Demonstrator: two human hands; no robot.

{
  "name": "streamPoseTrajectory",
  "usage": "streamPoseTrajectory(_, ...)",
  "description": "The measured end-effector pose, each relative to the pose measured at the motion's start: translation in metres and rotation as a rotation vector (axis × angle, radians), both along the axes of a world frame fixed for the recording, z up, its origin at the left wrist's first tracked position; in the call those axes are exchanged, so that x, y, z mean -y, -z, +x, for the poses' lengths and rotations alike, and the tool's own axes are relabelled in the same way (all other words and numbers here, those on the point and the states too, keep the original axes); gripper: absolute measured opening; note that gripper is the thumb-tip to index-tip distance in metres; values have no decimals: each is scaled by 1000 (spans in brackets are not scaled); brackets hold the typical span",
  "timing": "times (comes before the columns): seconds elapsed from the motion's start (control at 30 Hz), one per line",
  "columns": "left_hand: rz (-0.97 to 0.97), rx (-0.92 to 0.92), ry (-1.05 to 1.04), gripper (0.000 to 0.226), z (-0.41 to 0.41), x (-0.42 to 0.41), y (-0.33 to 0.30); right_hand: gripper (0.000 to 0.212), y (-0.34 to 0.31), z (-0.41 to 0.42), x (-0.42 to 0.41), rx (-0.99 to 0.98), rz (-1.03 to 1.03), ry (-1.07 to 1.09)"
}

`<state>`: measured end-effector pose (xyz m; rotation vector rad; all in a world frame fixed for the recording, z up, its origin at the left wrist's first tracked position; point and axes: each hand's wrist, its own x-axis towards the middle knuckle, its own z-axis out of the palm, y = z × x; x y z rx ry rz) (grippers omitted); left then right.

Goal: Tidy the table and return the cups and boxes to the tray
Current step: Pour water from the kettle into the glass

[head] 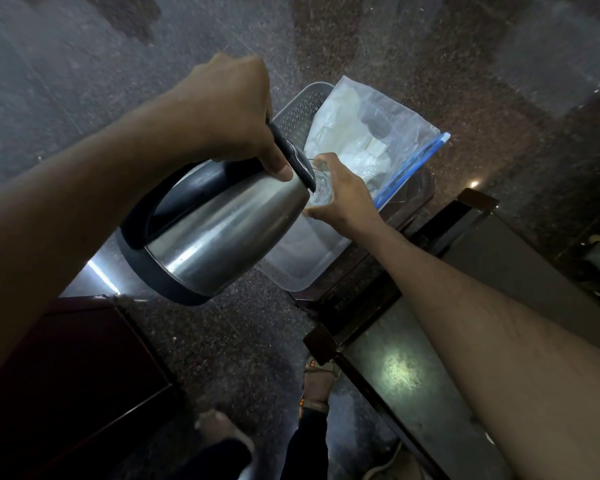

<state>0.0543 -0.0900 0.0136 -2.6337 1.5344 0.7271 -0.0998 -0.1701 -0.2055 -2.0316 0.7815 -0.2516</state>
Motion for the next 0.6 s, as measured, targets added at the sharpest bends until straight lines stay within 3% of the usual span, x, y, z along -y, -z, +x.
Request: streamPoseTrajectory(0.6,-99,-24,-7,51,2,-24,1,85,-9,0,-4,-31,48,29)
